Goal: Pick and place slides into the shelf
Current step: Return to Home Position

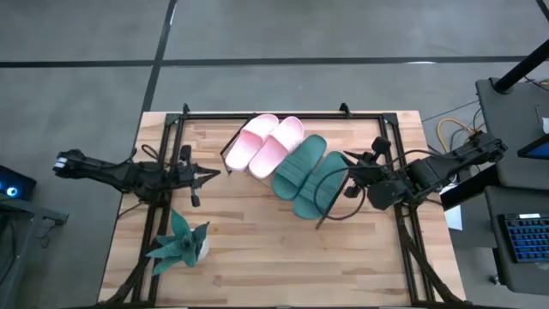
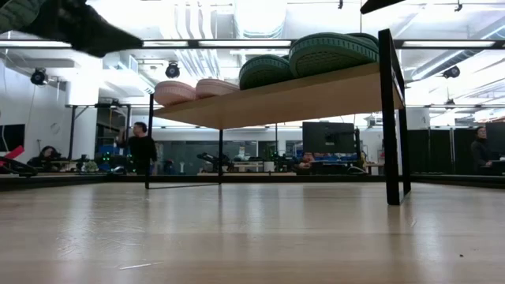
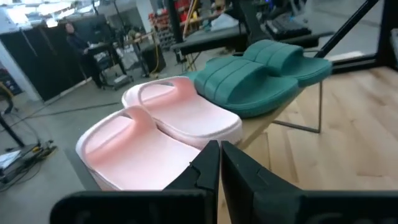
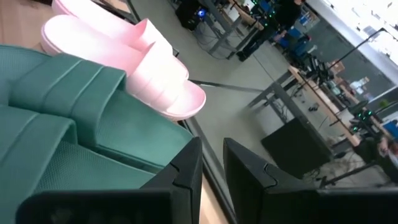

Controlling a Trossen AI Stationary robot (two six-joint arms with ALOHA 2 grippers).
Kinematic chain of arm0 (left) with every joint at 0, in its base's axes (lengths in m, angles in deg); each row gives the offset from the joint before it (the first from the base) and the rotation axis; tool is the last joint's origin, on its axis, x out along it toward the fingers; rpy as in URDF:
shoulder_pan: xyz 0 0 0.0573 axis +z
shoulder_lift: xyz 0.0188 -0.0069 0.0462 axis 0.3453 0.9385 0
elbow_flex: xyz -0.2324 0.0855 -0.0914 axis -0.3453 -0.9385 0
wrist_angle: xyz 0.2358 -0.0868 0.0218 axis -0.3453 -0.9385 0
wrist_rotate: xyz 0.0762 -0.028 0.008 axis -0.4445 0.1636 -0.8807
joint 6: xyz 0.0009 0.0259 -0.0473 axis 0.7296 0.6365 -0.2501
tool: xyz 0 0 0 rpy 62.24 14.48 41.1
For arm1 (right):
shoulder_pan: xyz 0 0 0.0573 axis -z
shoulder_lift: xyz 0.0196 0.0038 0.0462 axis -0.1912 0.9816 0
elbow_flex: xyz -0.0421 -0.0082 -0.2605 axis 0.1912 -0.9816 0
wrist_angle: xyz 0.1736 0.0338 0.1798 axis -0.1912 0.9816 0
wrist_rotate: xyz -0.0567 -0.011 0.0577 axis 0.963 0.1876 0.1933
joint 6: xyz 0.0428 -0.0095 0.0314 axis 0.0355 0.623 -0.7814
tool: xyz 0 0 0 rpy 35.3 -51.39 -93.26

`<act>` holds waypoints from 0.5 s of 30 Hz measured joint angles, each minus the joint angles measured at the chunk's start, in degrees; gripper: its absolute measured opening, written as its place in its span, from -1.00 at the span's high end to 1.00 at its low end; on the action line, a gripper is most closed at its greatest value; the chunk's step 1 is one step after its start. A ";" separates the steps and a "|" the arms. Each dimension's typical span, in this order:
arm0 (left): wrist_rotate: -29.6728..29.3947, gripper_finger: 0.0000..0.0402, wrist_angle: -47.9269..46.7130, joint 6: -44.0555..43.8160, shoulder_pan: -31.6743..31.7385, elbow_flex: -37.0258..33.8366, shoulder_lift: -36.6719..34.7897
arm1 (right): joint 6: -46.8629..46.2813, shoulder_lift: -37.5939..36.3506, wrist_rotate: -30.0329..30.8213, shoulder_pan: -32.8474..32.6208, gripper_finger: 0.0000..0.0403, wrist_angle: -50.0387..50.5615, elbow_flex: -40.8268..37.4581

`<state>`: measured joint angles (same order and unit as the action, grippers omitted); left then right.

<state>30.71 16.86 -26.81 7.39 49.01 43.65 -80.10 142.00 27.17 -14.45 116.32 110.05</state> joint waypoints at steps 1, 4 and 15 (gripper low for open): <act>0.00 1.00 0.70 0.26 -0.40 -1.45 -1.78 | -0.68 0.00 0.00 0.00 0.72 0.01 -0.26; 0.03 1.00 0.65 0.38 -1.29 -5.38 -6.91 | -2.47 0.00 0.00 0.00 0.72 -0.04 -1.12; 10.55 1.00 -0.13 3.53 -3.27 -13.22 -22.17 | -9.91 0.00 0.03 -0.35 0.72 -1.80 -4.18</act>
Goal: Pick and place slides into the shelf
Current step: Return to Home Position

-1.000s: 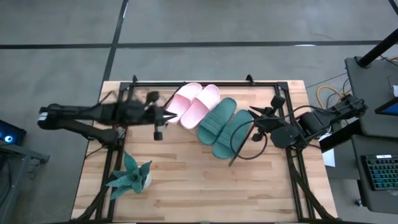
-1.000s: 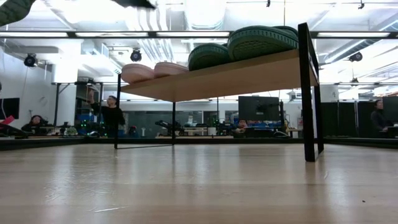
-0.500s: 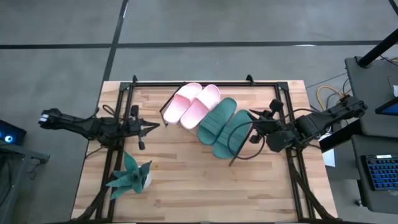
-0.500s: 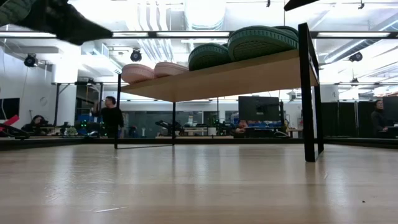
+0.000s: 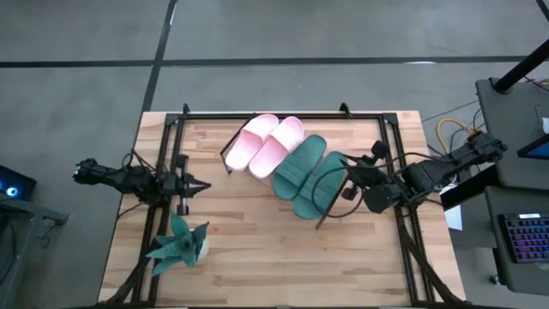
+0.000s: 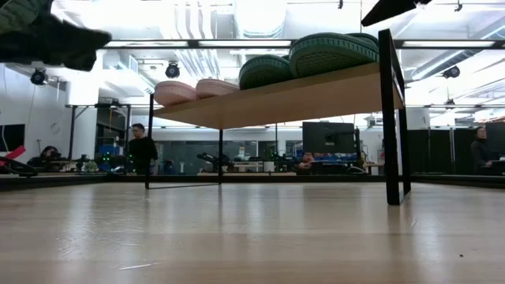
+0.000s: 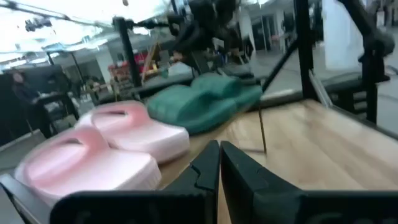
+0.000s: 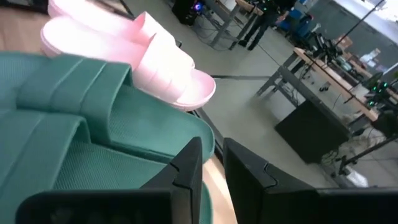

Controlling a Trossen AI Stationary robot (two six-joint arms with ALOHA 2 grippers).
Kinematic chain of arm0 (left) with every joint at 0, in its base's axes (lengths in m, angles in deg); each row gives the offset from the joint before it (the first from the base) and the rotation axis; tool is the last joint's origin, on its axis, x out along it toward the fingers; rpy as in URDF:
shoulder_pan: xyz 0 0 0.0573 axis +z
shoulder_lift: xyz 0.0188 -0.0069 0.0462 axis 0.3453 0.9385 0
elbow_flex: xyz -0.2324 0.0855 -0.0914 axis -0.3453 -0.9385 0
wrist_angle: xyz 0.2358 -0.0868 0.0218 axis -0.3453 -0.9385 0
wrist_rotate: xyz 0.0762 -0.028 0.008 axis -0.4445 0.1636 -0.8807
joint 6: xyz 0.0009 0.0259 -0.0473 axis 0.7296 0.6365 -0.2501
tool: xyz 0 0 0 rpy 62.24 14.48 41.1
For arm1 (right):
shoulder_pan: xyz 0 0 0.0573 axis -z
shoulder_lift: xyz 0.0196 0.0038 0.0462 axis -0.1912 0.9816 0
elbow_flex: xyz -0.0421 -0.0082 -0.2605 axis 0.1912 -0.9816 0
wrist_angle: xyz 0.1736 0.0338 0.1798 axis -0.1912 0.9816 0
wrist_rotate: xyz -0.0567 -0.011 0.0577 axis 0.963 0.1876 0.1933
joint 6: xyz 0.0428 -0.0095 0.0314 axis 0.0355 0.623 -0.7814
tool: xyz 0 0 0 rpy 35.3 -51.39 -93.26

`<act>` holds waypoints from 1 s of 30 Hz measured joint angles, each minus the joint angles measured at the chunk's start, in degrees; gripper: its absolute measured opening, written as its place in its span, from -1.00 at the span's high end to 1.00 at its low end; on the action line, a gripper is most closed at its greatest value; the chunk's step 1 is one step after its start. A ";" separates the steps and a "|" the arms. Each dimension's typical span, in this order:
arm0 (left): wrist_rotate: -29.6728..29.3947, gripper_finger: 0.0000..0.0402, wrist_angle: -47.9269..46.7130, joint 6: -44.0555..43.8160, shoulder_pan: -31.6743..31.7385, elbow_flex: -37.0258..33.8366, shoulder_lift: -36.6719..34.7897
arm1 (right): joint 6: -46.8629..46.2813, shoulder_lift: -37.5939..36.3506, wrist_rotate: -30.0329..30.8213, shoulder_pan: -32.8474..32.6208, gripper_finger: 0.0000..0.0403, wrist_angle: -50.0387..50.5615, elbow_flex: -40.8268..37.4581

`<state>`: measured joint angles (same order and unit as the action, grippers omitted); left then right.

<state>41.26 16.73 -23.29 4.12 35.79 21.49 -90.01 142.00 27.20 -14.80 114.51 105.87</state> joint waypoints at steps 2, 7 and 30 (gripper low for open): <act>-0.64 1.00 0.62 0.08 0.00 -0.37 0.91 | 0.01 -0.02 0.23 -0.90 0.72 -2.47 -0.63; -2.93 1.00 0.84 -0.78 0.03 -1.48 2.27 | 14.07 0.02 -3.30 -5.13 0.73 -27.81 -8.44; -3.62 1.00 4.61 1.05 0.07 -3.48 0.87 | 26.28 -32.43 -44.09 -2.00 0.96 -75.47 -49.84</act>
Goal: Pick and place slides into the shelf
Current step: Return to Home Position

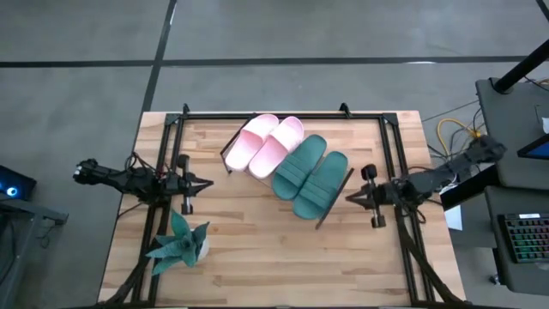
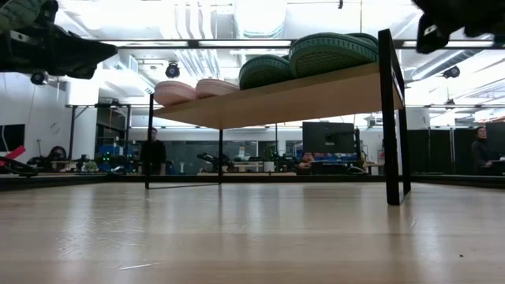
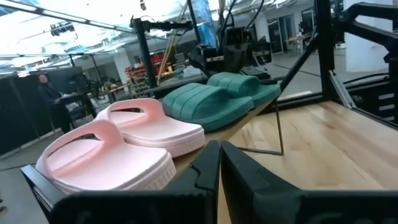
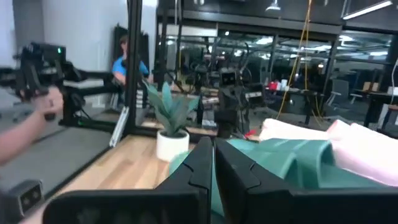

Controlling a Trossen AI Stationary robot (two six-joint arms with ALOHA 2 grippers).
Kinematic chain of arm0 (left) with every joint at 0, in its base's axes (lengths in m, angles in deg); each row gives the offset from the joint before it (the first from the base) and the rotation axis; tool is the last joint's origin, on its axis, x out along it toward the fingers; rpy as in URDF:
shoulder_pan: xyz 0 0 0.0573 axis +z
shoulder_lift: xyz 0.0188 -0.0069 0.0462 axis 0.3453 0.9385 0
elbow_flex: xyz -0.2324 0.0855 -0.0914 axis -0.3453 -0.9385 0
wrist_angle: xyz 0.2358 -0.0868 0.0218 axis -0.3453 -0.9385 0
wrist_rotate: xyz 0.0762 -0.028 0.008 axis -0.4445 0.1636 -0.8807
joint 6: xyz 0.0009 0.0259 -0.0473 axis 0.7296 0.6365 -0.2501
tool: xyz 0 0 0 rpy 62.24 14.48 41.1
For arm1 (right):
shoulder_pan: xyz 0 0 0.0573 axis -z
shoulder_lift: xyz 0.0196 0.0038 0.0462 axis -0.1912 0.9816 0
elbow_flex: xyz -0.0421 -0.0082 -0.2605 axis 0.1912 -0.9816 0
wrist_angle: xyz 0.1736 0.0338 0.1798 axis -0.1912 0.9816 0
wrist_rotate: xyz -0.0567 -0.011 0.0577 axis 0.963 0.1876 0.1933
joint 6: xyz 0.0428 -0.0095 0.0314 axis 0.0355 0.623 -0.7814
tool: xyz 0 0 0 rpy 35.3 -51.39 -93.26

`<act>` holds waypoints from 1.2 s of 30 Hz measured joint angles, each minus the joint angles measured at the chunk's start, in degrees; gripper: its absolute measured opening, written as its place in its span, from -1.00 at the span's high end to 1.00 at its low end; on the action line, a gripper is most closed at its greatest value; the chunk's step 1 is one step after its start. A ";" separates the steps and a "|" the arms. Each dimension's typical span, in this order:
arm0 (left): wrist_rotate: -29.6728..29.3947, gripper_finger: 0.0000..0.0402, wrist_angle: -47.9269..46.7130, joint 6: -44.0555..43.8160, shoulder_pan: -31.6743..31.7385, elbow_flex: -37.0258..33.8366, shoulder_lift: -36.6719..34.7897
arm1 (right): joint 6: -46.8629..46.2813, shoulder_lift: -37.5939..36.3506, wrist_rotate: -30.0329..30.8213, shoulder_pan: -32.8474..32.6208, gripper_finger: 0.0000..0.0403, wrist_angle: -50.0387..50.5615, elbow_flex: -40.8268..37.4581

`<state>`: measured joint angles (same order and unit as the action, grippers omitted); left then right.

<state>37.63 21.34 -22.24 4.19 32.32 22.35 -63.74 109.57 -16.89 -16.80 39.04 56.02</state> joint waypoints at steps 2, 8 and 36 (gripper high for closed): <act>-0.51 1.00 0.24 -0.07 0.00 0.00 0.00 | -1.05 -2.11 -3.59 4.13 0.96 3.44 -0.09; -0.98 1.00 -1.38 -1.62 0.00 0.00 0.26 | -3.30 -9.88 -5.30 8.98 0.96 14.80 0.80; 7.68 1.00 -8.97 -9.30 -0.01 2.60 -0.31 | -8.18 -28.90 -11.96 9.10 0.96 32.84 -4.78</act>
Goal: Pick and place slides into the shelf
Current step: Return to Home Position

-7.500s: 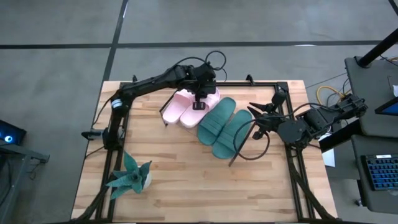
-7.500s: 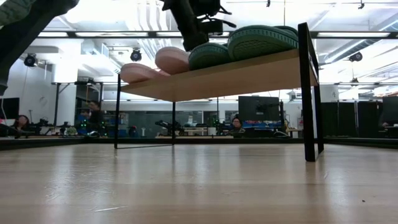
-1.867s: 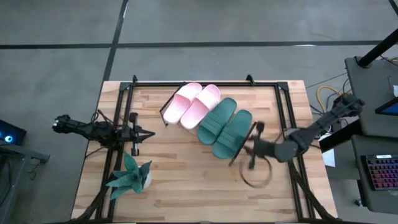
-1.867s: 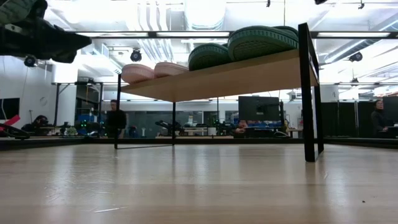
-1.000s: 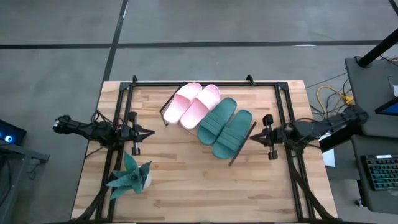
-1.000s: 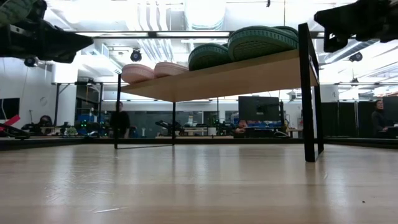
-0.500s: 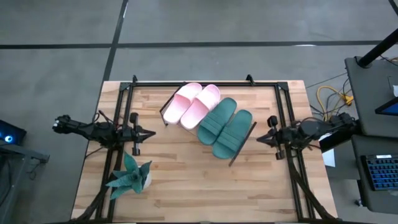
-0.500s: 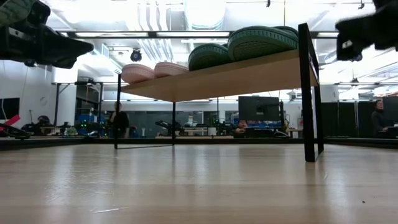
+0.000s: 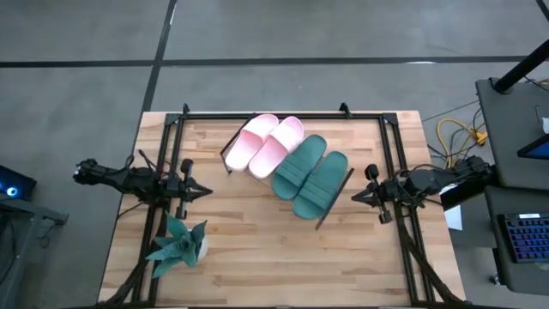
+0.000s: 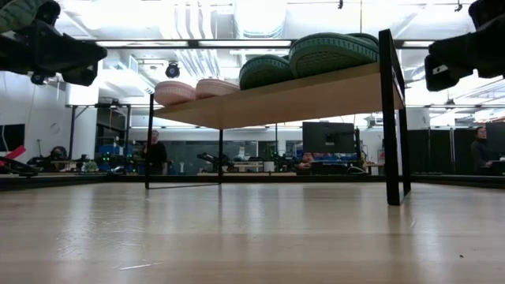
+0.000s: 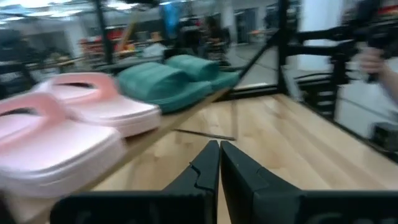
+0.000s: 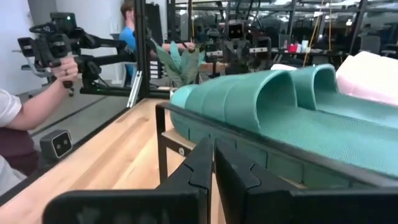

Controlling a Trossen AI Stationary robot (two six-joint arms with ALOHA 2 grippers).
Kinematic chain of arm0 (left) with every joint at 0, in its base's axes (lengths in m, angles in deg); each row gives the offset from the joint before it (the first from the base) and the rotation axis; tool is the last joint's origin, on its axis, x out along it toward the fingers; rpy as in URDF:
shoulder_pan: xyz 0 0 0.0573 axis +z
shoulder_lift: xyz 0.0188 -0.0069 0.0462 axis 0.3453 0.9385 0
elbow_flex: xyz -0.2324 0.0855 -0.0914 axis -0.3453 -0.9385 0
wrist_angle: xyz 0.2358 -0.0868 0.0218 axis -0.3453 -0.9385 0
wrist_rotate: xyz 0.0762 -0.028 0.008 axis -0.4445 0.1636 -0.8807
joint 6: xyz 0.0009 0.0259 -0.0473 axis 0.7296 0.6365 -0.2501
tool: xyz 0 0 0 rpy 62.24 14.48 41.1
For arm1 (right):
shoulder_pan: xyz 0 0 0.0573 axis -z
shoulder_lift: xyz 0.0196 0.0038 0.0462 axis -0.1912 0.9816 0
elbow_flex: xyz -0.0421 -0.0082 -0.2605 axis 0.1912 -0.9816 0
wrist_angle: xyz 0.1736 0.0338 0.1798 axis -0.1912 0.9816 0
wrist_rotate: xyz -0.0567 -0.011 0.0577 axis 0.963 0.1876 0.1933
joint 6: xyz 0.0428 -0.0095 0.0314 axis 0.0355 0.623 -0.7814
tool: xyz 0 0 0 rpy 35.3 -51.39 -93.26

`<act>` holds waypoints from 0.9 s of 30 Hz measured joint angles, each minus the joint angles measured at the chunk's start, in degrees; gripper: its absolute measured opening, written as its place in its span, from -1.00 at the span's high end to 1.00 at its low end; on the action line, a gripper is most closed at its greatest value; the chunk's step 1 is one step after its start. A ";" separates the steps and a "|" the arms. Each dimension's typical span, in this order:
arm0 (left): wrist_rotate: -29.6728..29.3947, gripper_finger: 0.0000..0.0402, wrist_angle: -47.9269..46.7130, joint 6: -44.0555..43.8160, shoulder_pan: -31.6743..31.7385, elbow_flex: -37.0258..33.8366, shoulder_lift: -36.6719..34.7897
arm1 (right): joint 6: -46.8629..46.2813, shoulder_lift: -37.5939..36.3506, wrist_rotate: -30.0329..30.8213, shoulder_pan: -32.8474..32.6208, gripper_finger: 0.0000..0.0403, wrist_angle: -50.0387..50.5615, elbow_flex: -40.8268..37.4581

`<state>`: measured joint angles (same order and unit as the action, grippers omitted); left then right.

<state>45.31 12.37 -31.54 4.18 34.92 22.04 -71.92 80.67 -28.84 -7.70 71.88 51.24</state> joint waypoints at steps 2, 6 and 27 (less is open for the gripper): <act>3.12 1.00 0.20 0.12 -0.02 -0.81 -0.09 | -0.34 -0.02 0.00 0.00 0.96 -0.03 -0.27; 2.07 1.00 0.89 0.46 -0.04 -2.24 -0.17 | 0.37 0.08 0.02 0.00 0.96 -0.20 -0.32; 1.64 1.00 2.13 -5.84 -0.02 -2.53 0.39 | 11.64 0.11 1.13 0.00 0.96 -0.97 -0.32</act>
<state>46.95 14.50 -37.38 4.17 32.38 22.43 -60.28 80.78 -27.71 -7.70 70.91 50.92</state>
